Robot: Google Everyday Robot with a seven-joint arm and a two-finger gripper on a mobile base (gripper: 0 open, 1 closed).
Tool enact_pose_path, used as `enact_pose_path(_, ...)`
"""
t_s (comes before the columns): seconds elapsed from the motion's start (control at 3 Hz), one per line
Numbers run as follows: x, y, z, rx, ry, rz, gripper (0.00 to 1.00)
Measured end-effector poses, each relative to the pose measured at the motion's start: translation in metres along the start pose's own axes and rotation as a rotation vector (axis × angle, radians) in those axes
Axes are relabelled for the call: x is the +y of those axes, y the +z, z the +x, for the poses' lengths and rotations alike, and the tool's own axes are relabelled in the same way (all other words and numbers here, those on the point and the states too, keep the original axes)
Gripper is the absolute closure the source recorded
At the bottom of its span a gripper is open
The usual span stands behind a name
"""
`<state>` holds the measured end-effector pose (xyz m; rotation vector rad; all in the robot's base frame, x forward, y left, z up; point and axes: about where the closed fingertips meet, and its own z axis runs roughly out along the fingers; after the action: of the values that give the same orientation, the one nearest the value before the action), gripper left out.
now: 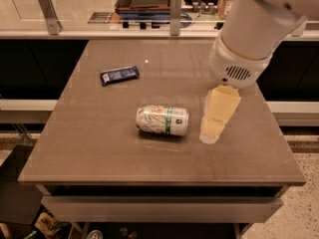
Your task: Place 7up can upright
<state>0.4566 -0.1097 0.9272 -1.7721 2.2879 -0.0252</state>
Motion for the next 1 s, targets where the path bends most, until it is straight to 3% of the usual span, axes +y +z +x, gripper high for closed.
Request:
enact_pose_path(0.33, -0.002, 0.019, -0.018, -0.008, -0.012, -0.004, 0.0)
enact_pose_path(1.0, -0.014, 0.054, -0.045, 0.029, 0.021, -0.034, 0.0)
